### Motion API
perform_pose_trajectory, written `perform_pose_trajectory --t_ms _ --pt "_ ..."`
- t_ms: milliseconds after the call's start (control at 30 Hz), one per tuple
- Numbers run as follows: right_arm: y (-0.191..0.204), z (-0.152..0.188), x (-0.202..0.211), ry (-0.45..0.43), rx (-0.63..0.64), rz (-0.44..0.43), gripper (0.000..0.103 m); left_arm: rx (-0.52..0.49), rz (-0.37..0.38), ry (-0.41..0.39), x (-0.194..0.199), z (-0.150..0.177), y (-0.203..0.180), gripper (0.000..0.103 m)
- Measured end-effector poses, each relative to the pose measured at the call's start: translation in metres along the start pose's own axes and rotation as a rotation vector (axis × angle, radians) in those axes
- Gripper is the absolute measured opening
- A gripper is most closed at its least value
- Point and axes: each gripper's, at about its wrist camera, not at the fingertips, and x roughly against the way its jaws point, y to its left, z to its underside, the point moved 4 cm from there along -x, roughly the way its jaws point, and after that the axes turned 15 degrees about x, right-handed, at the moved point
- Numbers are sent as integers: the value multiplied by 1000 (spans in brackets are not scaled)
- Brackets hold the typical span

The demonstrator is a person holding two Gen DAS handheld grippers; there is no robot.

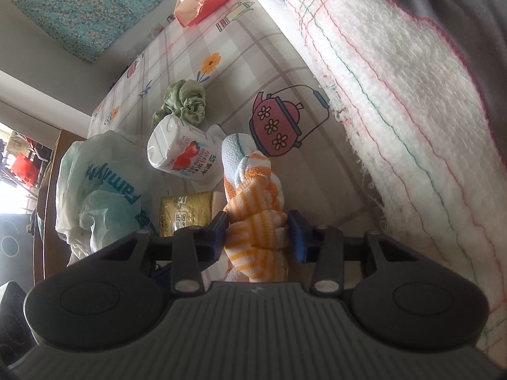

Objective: Organize soft objects
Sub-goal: 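Carry the orange-striped cloth with the right tool into the box and release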

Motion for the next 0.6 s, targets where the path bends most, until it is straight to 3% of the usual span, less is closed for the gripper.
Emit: perform_pose_trajectory --t_ms 333,600 --pt "-3 11 12 -42 -55 -3 38 -11 33 -6 12 3 -8 46" --pt "12 18 48 -144 -35 4 37 -46 62 -94 47 -3 -23 45"
